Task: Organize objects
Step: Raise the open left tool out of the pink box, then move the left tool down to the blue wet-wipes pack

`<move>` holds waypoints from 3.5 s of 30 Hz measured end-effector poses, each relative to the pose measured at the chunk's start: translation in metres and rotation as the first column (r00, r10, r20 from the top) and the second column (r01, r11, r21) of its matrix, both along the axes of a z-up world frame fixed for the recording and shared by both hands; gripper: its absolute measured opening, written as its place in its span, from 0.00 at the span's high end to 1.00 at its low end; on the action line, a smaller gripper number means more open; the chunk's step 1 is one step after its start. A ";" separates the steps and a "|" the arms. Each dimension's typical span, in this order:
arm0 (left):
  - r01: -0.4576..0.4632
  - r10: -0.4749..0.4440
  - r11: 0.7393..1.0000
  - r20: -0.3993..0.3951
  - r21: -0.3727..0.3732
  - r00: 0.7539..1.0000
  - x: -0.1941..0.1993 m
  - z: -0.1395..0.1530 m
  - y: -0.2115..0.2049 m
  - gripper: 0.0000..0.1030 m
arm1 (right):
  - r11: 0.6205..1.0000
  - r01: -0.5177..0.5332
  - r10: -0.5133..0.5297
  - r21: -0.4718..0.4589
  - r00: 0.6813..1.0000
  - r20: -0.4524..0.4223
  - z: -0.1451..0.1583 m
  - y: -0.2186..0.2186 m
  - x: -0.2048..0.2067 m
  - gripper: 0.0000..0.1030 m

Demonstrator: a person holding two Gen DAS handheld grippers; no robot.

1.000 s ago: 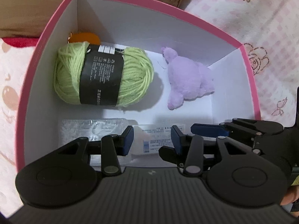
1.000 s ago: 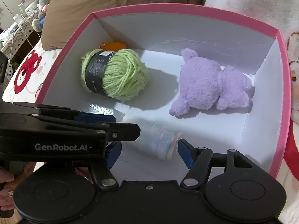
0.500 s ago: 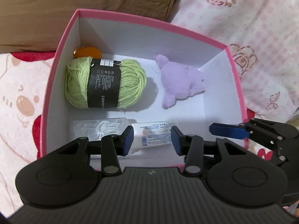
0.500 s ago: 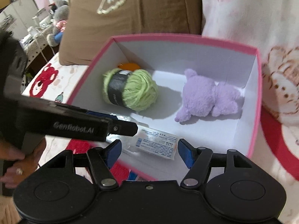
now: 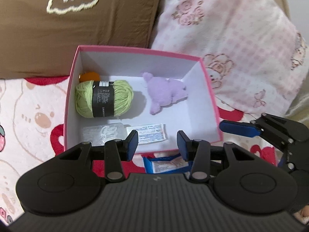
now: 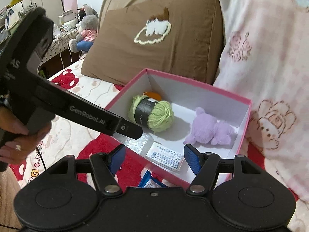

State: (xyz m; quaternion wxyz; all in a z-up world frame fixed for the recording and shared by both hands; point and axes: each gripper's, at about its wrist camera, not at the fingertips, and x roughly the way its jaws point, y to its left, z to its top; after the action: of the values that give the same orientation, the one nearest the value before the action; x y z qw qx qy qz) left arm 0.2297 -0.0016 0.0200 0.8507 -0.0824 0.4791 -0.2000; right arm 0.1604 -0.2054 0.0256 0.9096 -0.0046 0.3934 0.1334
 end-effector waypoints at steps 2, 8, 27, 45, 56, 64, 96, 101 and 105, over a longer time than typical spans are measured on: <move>0.014 -0.014 1.000 0.021 0.021 1.000 -0.009 0.012 0.000 0.55 | 1.000 0.001 -0.001 -0.001 1.000 0.014 0.007 0.000 -0.007 0.31; 0.015 -0.020 0.998 0.079 0.056 0.997 -0.036 0.040 0.010 0.47 | 1.000 0.005 -0.005 -0.012 0.998 0.065 0.028 0.000 -0.026 0.29; 0.061 -0.060 0.998 0.101 -0.006 0.993 -0.087 0.066 0.014 0.31 | 0.996 0.017 -0.002 -0.091 0.987 0.163 0.064 0.007 -0.083 0.12; 0.068 -0.068 0.998 0.037 0.002 0.997 -0.100 0.032 0.022 0.28 | 0.996 0.048 -0.040 -0.076 0.994 0.103 0.039 0.002 -0.112 0.12; 0.118 -0.120 0.992 0.042 0.045 0.992 -0.104 0.007 0.017 0.26 | 0.995 0.082 -0.076 -0.057 0.993 0.091 0.024 0.006 -0.115 0.12; 0.103 -0.106 0.992 0.037 0.069 0.994 -0.100 -0.013 0.016 0.24 | 0.995 0.088 -0.083 -0.042 0.991 0.106 0.007 0.008 -0.117 0.12; -0.006 0.006 1.000 -0.010 0.003 1.000 -0.076 -0.099 0.013 0.12 | 0.995 0.092 -0.092 0.031 0.996 -0.003 -0.079 0.001 -0.092 0.12; -0.010 0.009 1.000 -0.014 -0.024 1.000 -0.076 -0.105 0.006 0.12 | 0.990 0.141 -0.141 -0.016 0.990 -0.017 -0.090 0.001 -0.086 0.12; -0.014 0.013 0.999 -0.020 -0.050 1.000 -0.074 -0.112 0.001 0.12 | 0.983 0.177 -0.178 -0.055 0.984 -0.011 -0.098 -0.001 -0.080 0.12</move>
State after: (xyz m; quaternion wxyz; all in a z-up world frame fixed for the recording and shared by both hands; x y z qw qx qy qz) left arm 0.1558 -0.0007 -0.0923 0.8449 -0.1090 0.4818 -0.2053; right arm 0.0800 -0.2062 -0.0729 0.9142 0.0071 0.4030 0.0410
